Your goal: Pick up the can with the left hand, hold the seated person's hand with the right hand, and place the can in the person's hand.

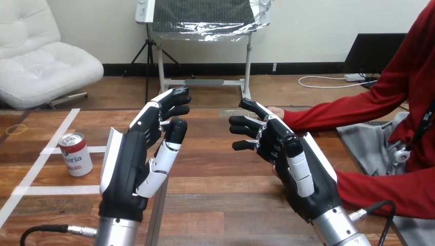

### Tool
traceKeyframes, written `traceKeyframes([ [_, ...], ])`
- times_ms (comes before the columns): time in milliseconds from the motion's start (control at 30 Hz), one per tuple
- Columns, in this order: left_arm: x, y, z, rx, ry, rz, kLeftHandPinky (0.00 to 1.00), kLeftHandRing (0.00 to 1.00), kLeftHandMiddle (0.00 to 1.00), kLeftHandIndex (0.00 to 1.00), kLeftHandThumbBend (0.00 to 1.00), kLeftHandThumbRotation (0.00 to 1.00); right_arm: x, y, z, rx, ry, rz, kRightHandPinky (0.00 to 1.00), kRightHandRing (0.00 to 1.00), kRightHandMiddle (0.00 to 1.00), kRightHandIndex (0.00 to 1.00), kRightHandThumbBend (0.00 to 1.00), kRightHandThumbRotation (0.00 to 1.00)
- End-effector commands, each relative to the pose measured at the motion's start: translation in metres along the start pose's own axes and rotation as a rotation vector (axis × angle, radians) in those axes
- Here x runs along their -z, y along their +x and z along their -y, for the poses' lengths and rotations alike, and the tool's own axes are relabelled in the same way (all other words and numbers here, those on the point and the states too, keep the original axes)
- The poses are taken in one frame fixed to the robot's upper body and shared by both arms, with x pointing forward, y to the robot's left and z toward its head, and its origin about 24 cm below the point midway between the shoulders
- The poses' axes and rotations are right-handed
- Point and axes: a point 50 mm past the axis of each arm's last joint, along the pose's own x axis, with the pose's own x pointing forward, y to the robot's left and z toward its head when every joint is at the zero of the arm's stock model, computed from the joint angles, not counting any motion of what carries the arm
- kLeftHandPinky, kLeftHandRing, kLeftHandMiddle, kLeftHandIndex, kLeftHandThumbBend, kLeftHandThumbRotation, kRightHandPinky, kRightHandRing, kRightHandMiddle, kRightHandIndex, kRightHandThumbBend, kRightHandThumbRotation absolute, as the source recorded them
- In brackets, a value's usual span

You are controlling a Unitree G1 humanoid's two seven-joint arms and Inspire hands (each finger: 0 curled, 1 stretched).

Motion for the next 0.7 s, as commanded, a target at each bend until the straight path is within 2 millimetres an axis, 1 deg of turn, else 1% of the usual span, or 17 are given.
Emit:
traceKeyframes([
  [0,-0.010,0.017,0.001,0.001,-0.017,0.080,0.65,0.76,0.79,0.79,0.47,0.85,-0.022,0.017,0.006,-0.019,-0.037,0.099,0.72,0.82,0.82,0.91,0.90,1.00],
  [367,-0.009,0.018,0.000,0.004,-0.034,0.076,0.66,0.77,0.80,0.80,0.48,0.86,-0.022,0.018,0.006,-0.021,-0.038,0.097,0.72,0.82,0.82,0.91,0.91,1.00],
  [500,-0.008,0.022,-0.004,0.017,-0.020,0.080,0.67,0.78,0.81,0.81,0.49,0.86,-0.022,0.018,0.007,-0.023,-0.037,0.097,0.72,0.82,0.82,0.91,0.92,1.00],
  [600,-0.007,0.026,-0.009,0.032,0.015,0.086,0.67,0.79,0.82,0.82,0.48,0.86,-0.022,0.018,0.007,-0.024,-0.036,0.098,0.72,0.82,0.81,0.91,0.91,1.00],
  [667,-0.006,0.029,-0.013,0.040,0.037,0.086,0.67,0.80,0.83,0.82,0.45,0.86,-0.022,0.019,0.007,-0.024,-0.036,0.098,0.72,0.82,0.81,0.91,0.91,1.00],
])
